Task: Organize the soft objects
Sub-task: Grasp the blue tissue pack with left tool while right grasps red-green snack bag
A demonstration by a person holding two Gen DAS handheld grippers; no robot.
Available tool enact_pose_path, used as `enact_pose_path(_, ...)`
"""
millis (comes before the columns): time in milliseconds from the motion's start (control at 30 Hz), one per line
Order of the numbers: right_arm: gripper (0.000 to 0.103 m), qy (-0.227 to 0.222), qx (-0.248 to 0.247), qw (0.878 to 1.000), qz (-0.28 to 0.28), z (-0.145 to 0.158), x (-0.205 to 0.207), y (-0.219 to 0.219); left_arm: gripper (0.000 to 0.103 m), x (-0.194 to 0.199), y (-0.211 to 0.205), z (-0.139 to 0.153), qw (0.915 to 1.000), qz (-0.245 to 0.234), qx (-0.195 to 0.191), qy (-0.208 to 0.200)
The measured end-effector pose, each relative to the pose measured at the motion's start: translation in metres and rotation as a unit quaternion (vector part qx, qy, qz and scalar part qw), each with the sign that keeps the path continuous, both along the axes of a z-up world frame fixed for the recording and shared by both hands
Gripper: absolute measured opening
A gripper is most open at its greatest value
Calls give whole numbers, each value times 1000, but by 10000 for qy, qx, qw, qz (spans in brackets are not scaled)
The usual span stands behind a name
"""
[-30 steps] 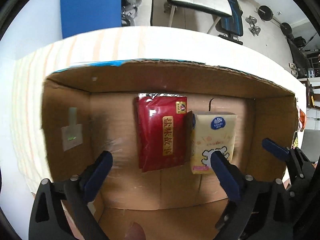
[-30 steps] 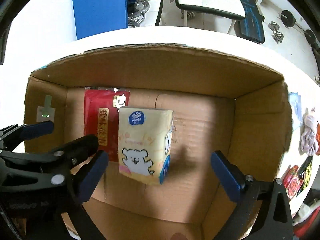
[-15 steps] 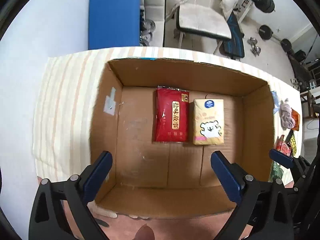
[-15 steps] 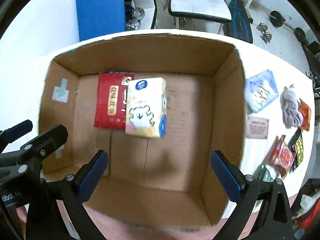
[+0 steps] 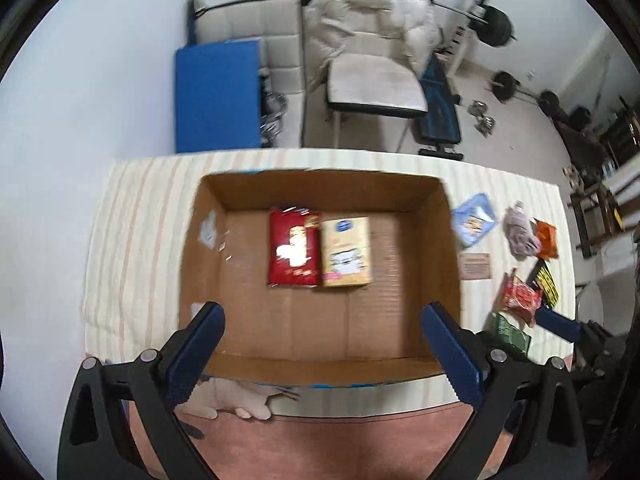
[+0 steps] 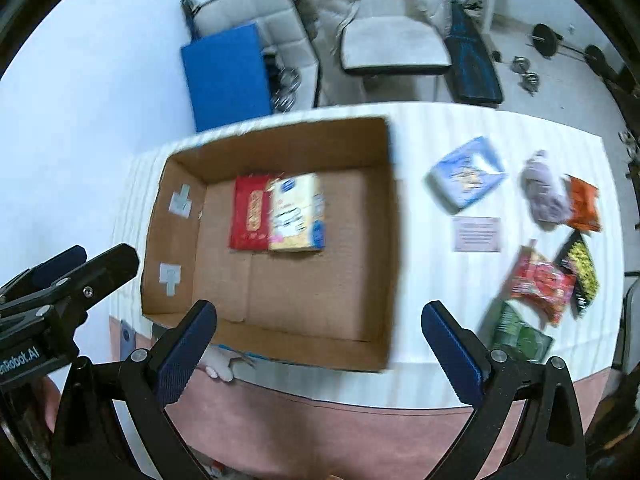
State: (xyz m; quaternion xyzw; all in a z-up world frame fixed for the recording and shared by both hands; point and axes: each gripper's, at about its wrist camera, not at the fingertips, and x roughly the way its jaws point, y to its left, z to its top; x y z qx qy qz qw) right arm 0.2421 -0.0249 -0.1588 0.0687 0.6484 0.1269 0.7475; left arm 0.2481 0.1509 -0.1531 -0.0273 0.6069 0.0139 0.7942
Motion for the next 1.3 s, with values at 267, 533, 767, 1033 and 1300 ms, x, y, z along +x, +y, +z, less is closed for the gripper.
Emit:
enact_pose_path(267,103,382,-779,9957,-323,-28,8,-145,101,54,-127,-46,9911,-1184,434,432)
enact_pose_path(533,103,1346,-1617,9736,889,-133,41,-218,101,124,-248,-142,9592,-2275,1242,1124)
enact_pose_path(767,103,1739,-1715,9564,1603,-207,61,-224,101,158,-270,-203,9445,-2501,1374,1629)
enact_pose_path(1033,75,1651,-1986,9475,1886,-225,60,-220,101,176,-274,-235,9348,-2752,1174,1915)
enact_pose_path(1300,66,2036,-1302,9698,-337,-221,67,-277,101,176,-289,-264,9115,-3276,1234,2157)
